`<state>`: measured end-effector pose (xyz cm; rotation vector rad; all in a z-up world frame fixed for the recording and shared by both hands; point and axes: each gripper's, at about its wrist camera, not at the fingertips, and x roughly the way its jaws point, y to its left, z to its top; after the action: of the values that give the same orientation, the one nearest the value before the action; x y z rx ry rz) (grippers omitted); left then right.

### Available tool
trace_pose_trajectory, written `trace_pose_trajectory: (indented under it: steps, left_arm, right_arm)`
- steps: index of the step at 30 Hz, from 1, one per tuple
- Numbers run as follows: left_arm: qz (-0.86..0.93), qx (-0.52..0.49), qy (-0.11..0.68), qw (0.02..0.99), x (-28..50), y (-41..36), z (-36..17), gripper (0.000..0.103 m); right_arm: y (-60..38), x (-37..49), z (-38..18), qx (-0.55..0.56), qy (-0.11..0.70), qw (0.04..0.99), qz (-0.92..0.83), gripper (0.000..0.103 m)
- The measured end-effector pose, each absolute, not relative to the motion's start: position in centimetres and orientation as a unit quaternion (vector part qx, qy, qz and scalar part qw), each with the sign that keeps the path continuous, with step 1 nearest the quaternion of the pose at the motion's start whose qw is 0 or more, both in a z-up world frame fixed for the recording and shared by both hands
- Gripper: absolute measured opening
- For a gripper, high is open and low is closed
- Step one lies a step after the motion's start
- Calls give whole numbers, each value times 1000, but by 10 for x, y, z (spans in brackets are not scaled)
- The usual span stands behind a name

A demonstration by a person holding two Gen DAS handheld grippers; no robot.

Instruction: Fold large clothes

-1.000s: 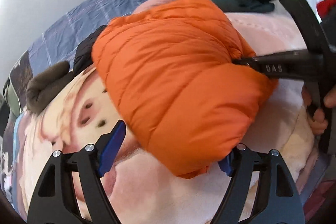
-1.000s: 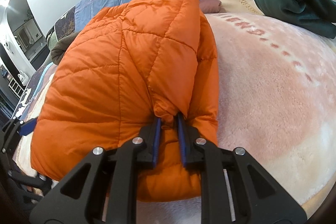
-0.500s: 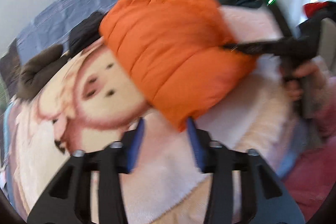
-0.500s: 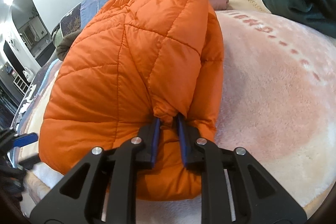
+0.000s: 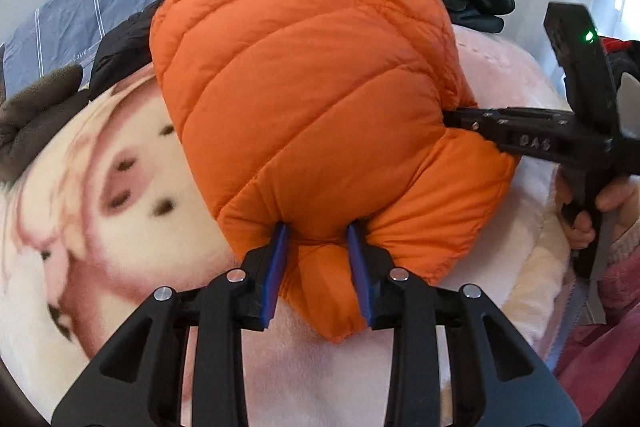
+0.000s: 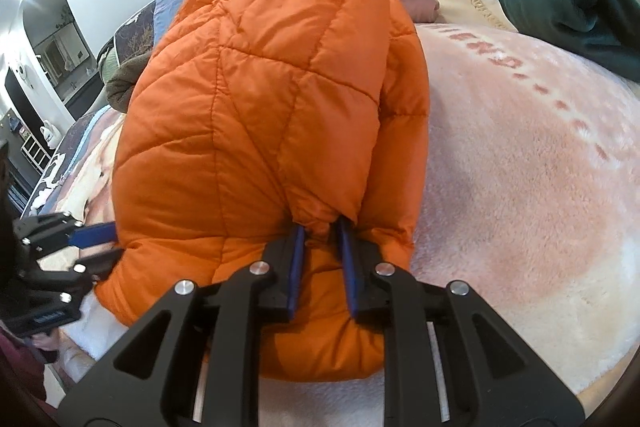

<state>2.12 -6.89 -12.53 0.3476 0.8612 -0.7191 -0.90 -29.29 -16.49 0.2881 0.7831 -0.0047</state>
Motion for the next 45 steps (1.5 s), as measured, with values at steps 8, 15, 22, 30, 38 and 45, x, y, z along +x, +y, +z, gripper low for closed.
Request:
trace_pose_trajectory:
  steps: [8, 15, 22, 30, 38, 45]
  left_arm:
    - [-339, 133, 346, 864, 66, -89, -75, 34]
    - [-307, 141, 400, 852, 118, -112, -132, 44]
    - [-314, 151, 403, 846, 109, -110, -122, 44]
    - [-312, 162, 397, 848, 107, -109, -120, 44]
    - [-326, 153, 386, 849, 110, -101, -107, 49]
    - [-352, 92, 336, 869, 135, -100, -54, 57]
  right_arm:
    - [-295, -10, -165, 151, 380, 913, 2, 18]
    - [-294, -10, -165, 149, 382, 912, -2, 18]
    - [-297, -13, -119, 145, 376, 914, 41, 38]
    - [-289, 51, -43, 58, 283, 955, 63, 29]
    - [-318, 146, -136, 111, 400, 910, -15, 26]
    - [-317, 145, -139, 99, 401, 910, -18, 26]
